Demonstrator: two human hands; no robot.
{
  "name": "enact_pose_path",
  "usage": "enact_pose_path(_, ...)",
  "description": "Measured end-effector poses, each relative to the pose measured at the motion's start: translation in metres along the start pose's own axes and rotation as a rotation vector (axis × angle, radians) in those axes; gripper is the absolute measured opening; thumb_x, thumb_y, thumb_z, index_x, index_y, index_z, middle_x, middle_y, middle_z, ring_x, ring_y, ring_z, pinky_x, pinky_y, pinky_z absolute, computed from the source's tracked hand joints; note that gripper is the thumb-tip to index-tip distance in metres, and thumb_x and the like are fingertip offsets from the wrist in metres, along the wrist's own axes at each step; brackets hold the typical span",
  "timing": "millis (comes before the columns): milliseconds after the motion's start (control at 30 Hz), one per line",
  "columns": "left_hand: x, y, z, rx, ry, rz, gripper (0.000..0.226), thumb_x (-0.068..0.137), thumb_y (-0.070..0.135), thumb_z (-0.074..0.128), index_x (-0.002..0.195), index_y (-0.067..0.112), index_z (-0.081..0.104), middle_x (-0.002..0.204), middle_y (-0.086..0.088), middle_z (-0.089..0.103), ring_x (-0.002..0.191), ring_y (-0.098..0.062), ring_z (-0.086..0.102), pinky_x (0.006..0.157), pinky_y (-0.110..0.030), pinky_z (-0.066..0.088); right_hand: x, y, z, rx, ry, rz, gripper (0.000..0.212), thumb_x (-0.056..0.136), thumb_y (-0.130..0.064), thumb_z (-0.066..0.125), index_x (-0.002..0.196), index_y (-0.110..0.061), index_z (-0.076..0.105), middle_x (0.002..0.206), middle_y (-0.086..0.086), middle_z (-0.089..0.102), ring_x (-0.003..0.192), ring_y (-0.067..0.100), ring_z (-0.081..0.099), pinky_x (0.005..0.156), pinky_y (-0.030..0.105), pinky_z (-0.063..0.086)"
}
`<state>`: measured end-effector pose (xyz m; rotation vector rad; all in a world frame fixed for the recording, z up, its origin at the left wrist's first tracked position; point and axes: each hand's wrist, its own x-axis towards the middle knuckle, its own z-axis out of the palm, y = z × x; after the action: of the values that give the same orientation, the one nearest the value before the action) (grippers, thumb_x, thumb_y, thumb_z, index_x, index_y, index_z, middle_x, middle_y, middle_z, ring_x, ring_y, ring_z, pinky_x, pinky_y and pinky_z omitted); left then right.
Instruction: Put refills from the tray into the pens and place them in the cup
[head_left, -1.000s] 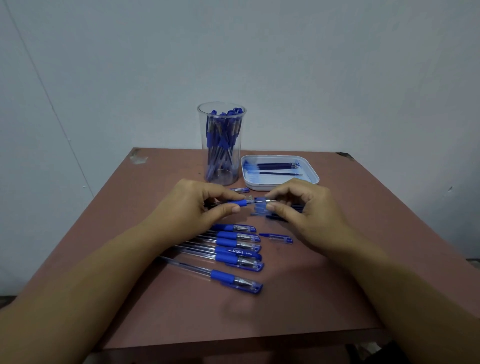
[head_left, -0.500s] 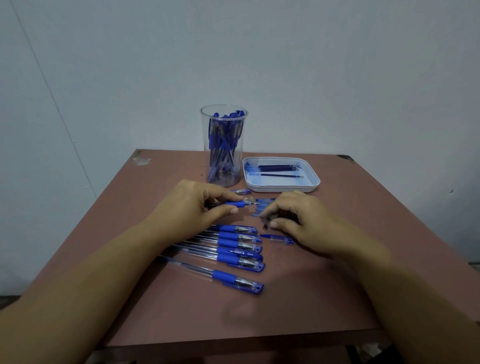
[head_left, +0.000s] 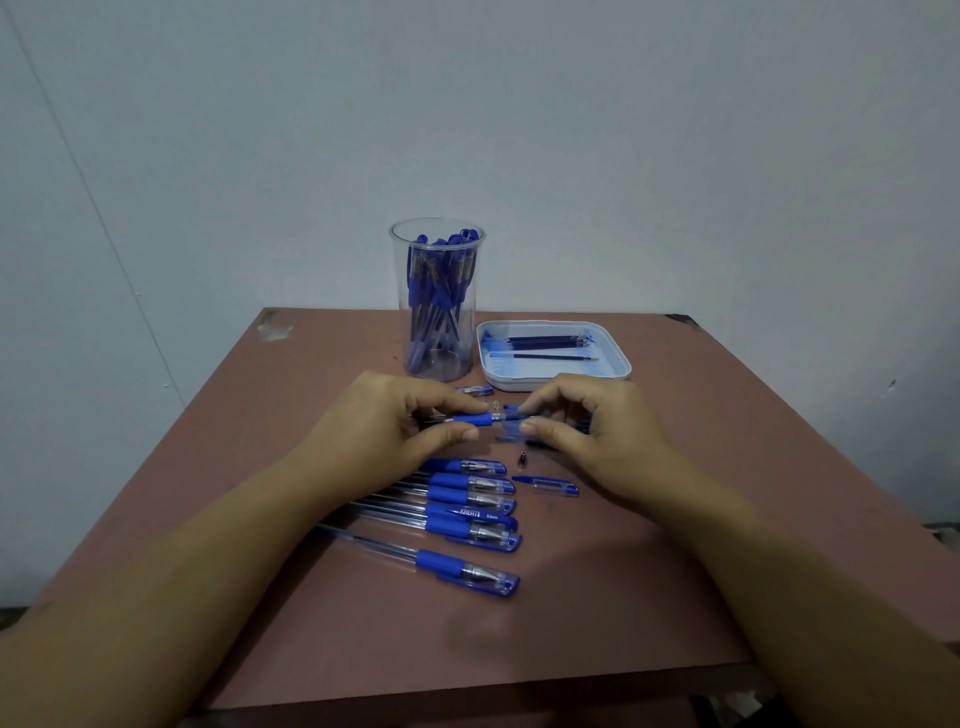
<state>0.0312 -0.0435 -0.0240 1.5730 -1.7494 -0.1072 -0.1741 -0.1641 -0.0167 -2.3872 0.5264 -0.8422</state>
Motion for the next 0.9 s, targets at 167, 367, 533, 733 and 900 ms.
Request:
enact_pose_path(167,0.000,-0.003,-0.002,0.009,0.009,-0.011,0.027,0.077,0.052,0.065,0.103,0.057,0.062,0.093,0.017,0.074,0.074,-0.008,0.066,0.067,-0.028,0.055,-0.005,0.006,-0.013,0.019,0.063,0.026,0.016,0.077,-0.019,0.081,0.086,-0.028,0.070,0.078,-0.016,0.067,0.076,0.002,0.061,0.068,0.011,0.045)
enact_pose_path(367,0.001,-0.003,0.002,0.024,-0.003,0.011,0.034,0.077,0.057,0.062,0.108,0.045,0.071,0.089,0.018,0.074,0.071,-0.011,0.067,0.065,-0.031,0.054,0.000,0.001,0.001,-0.050,0.033,-0.111,0.014,0.079,-0.025,0.078,0.092,-0.031,0.073,0.083,-0.020,0.067,0.083,0.005,0.063,0.073,0.022,0.051)
enact_pose_path(533,0.001,-0.006,0.001,0.029,0.000,0.007,0.032,0.076,0.059,0.061,0.106,0.051,0.068,0.093,0.019,0.073,0.074,-0.009,0.067,0.068,-0.030,0.055,-0.003,0.008,-0.007,-0.100,0.078,-0.086,0.018,0.077,-0.020,0.081,0.090,-0.028,0.073,0.085,-0.017,0.068,0.086,0.006,0.062,0.076,0.029,0.052)
enact_pose_path(733,0.003,-0.005,0.003,0.042,-0.007,0.023,0.037,0.076,0.062,0.059,0.108,0.046,0.071,0.091,0.017,0.074,0.074,-0.011,0.067,0.068,-0.034,0.056,0.000,0.010,-0.003,-0.124,0.046,-0.133,0.015,0.078,-0.025,0.079,0.092,-0.029,0.076,0.084,-0.015,0.069,0.083,0.007,0.062,0.073,0.026,0.051)
enact_pose_path(900,0.003,-0.013,-0.007,0.061,0.052,-0.024,0.025,0.078,0.041,0.072,0.103,0.046,0.071,0.077,0.035,0.065,0.071,0.000,0.063,0.064,-0.013,0.047,-0.004,0.020,-0.022,-0.066,0.088,-0.020,0.027,0.079,-0.018,0.079,0.085,-0.042,0.069,0.086,-0.017,0.070,0.087,0.005,0.063,0.076,0.021,0.048)
